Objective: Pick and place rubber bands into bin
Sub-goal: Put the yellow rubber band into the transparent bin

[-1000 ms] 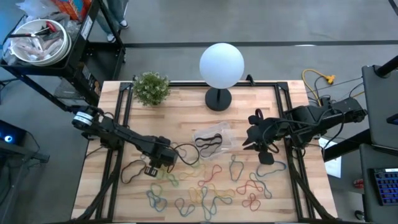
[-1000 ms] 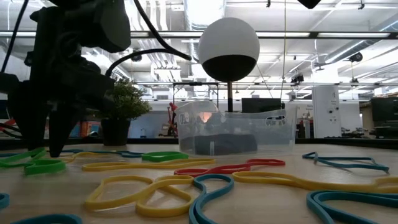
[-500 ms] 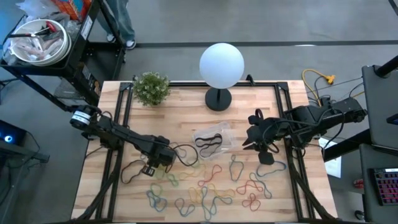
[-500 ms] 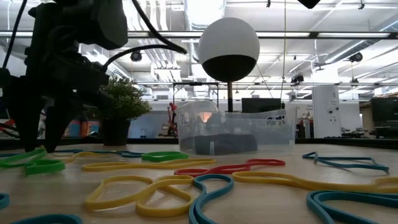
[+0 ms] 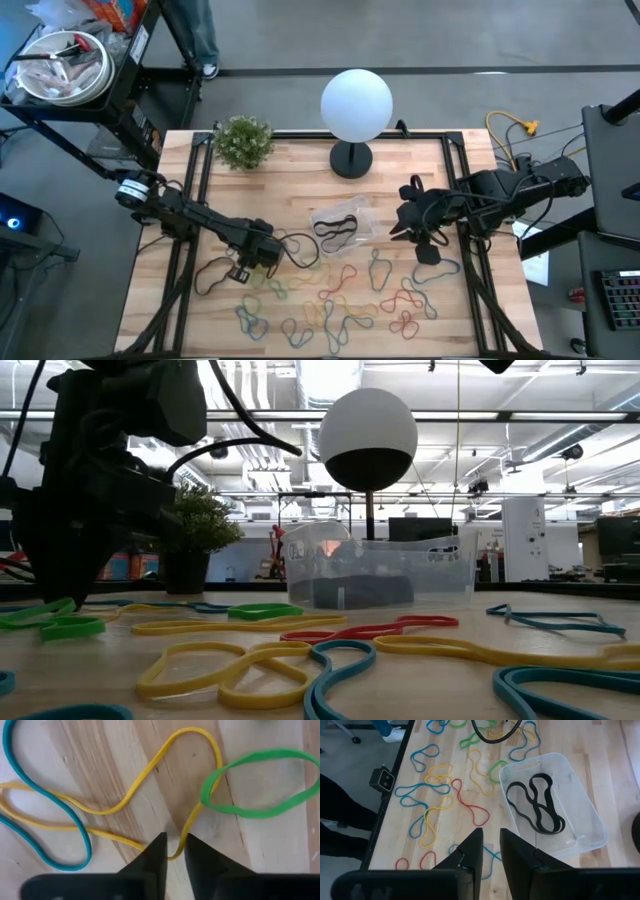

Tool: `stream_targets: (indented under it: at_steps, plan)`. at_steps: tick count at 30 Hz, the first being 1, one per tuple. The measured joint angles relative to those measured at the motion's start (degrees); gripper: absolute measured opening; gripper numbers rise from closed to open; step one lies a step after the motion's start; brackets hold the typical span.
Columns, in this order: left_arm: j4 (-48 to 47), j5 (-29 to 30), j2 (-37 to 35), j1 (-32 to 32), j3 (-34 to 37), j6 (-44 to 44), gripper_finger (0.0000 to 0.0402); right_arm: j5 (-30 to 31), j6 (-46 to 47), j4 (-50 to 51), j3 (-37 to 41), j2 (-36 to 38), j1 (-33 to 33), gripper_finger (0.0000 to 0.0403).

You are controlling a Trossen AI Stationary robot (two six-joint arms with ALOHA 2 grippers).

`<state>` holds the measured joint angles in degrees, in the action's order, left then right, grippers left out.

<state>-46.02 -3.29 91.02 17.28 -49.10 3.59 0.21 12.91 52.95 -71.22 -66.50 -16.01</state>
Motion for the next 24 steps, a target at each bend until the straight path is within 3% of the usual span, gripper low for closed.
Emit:
stream_targets:
  at_steps: [3, 14, 24]
  plan:
    - [0.0, 0.0, -0.2, 0.0, 0.0, -2.0, 0.0006, 0.0, 0.0, 0.0, 0.0, 0.0, 0.0, 0.0059]
    - [-0.4, 0.0, -3.4, 0.0, -2.5, -9.6, 0.0001, 0.5, 0.0, 0.6, 0.0, 0.0, 0.0, 0.0058]
    - [0.5, 2.0, -10.3, 0.0, -8.6, -15.9, 0.0, 0.4, 1.9, 11.1, 0.0, 0.3, 0.0, 0.0059]
